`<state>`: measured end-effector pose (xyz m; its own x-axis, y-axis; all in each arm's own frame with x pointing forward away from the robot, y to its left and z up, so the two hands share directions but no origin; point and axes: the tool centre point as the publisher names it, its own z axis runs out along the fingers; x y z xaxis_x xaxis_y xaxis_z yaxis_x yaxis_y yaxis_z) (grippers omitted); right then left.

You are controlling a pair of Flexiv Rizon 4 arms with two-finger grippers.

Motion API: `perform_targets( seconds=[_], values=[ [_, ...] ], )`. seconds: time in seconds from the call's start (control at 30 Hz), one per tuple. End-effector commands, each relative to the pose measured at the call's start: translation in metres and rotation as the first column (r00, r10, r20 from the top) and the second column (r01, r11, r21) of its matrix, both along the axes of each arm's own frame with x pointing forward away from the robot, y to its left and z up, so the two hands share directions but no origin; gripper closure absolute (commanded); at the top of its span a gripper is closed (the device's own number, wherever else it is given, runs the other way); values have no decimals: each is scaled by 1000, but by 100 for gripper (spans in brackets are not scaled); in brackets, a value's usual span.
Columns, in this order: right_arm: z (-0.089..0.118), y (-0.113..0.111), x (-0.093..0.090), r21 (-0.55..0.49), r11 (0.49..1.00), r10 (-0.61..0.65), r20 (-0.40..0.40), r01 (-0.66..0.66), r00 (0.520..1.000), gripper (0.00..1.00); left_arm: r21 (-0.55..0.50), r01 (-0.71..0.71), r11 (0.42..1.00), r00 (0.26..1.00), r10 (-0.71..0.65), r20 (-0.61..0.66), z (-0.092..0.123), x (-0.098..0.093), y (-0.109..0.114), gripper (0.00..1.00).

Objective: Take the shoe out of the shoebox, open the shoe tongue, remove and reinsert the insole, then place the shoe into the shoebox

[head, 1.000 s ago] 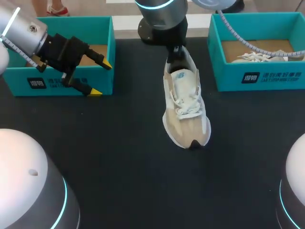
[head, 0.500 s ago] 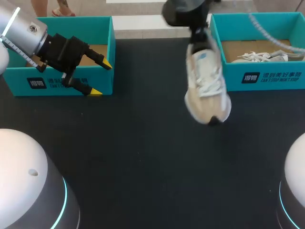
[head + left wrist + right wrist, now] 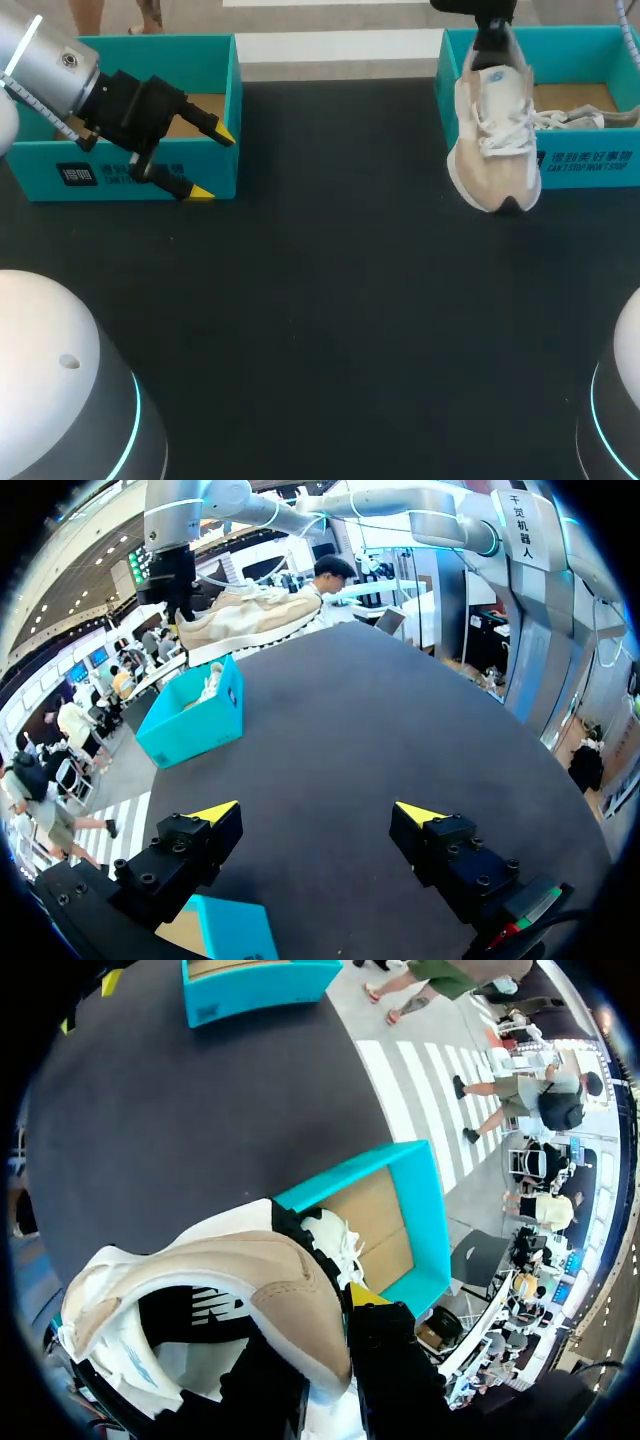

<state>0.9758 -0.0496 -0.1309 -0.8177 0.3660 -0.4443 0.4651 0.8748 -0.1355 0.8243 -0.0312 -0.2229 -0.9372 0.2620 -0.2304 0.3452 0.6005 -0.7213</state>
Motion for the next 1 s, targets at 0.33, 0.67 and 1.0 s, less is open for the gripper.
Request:
perform_targets(
  seconds=[0.33, 0.67, 1.0],
  values=[
    [1, -3, -3, 12, 1000, 9, 7, -9, 1000, 100, 3, 1, 1000, 1000, -1, 0, 0, 0, 0, 0],
    [-12, -72, 57, 41, 999, -18, -40, 19, 999, 100, 3, 1, 1000, 1000, -1, 0, 0, 0, 0, 0],
    [-8, -157, 126, -6, 999, 41, -112, -42, 993, 100, 3, 1, 1000, 1000, -1, 0, 0, 0, 0, 0]
  ],
)
